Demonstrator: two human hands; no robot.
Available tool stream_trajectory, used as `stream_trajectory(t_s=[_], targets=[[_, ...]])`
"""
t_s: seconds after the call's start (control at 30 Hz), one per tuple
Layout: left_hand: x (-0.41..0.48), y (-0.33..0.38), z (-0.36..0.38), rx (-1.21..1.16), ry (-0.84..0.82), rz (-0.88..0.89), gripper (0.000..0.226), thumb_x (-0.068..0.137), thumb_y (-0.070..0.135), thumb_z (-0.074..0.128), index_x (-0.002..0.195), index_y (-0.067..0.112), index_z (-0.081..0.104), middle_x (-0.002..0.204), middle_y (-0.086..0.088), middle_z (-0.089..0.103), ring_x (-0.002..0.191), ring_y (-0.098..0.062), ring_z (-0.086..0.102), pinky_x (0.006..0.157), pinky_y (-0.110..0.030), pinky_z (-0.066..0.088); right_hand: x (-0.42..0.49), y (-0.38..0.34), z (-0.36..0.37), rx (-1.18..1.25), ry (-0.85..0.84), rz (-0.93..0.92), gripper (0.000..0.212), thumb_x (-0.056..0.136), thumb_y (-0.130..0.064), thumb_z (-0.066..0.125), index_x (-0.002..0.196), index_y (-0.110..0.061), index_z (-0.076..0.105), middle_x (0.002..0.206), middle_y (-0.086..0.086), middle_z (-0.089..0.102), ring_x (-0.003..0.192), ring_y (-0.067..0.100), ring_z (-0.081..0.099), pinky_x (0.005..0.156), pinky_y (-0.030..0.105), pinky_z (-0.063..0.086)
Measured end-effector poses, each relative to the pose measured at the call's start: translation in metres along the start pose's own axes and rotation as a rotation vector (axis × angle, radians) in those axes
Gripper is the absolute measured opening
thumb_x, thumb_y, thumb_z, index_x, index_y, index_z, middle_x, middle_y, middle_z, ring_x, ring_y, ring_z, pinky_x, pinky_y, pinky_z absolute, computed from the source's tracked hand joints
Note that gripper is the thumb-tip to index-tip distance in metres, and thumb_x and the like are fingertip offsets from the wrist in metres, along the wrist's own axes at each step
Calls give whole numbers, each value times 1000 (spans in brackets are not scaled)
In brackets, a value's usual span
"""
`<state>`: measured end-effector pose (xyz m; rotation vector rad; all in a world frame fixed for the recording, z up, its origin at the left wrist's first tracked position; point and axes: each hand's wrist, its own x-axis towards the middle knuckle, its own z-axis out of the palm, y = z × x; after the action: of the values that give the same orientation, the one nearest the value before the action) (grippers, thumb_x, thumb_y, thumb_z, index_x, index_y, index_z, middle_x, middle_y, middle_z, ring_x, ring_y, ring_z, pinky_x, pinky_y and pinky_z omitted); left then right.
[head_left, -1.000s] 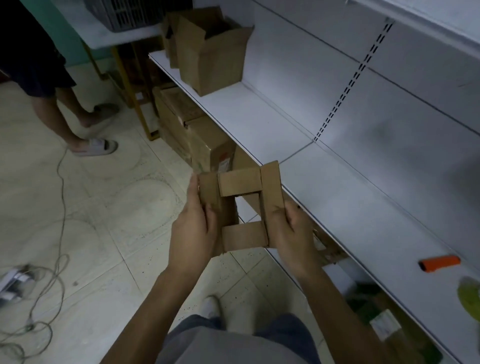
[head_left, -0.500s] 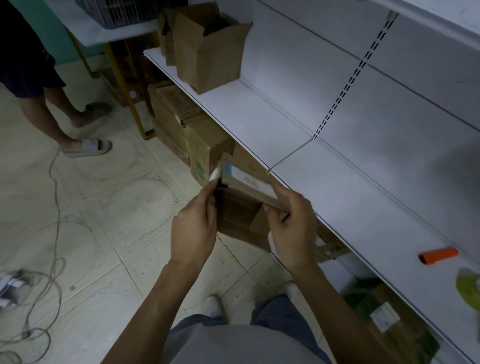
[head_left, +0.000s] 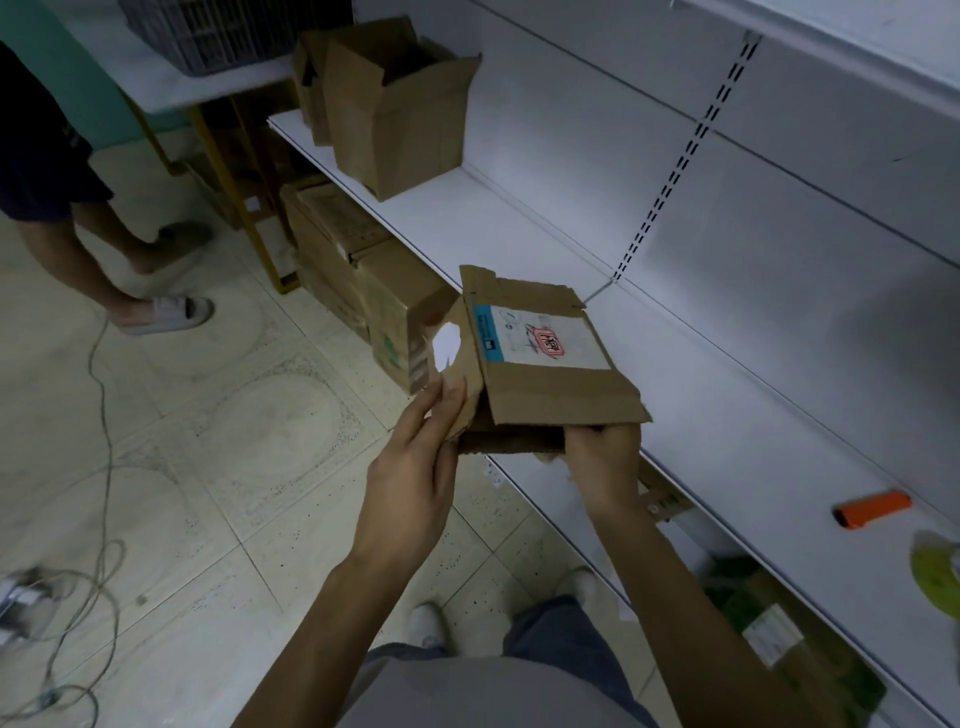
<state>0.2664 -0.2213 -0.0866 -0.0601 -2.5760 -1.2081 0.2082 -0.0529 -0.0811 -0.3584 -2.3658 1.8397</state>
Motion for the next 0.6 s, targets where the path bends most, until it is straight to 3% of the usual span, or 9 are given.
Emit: stream_trajectory(t_s=[0.07,0.17,0.23,0.27,0.33,0.4,0.47,0.53,0.6], targets=[[1,-2,0,-64,-55,-14,53,95,21,52,145,28,35,152,-3,32,133,-18,40,102,-38,47,-3,-6,-3,85,-29,111,14,85,-26,62,97,-33,61,105,6,65,108,23,60,100,49,46],[6,0,-12,-380,-153,-312,68,73,66,53,136,42,42,152,21,14,134,0,24,102,-23,39,-3,-10,-16,475,-82,354,20,95,-11,51,105,-22,65,111,12,67,104,25,63,98,40,49],[9,2,-16,-734,-71,-578,57,71,71,55,116,36,63,144,23,34,131,-9,36,98,-31,42,-5,-12,-25,770,-163,405,27,94,-10,47,102,-14,72,105,9,72,94,22,69,82,34,57],[11,2,-16,-866,13,-669,56,75,69,58,110,26,66,136,17,49,124,-15,47,91,-33,46,-6,-12,-29,849,-190,421,26,89,-12,51,92,-15,77,99,8,74,88,21,71,75,33,59],[18,0,-14,-942,115,-786,69,69,59,66,120,15,54,120,1,61,110,-23,60,79,-34,51,-10,-14,-31,909,-250,441,23,70,-22,64,86,-14,79,98,10,74,87,24,71,75,39,59],[25,-1,-15,-993,93,-881,80,63,45,79,130,17,45,117,-5,64,101,-24,66,76,-36,56,-11,-10,-32,954,-292,482,40,59,-27,72,96,-11,77,107,13,71,96,30,69,81,47,57],[29,0,-20,-1109,11,-923,65,66,30,80,124,13,56,109,-9,71,91,-21,70,70,-32,58,-11,-3,-31,1004,-288,538,60,56,-26,80,112,-7,70,120,17,65,111,35,62,92,56,48],[31,2,-23,-1117,-19,-915,45,70,23,73,112,9,64,99,-11,73,78,-19,72,61,-28,58,-11,2,-29,1014,-255,598,66,63,-27,79,123,-7,63,127,17,61,119,37,57,99,58,41],[30,2,-23,-1070,18,-842,34,79,18,69,110,7,65,95,-10,74,75,-18,72,58,-27,57,-11,6,-23,917,-222,666,45,83,-26,63,125,-9,61,123,16,64,116,36,59,96,52,48]])
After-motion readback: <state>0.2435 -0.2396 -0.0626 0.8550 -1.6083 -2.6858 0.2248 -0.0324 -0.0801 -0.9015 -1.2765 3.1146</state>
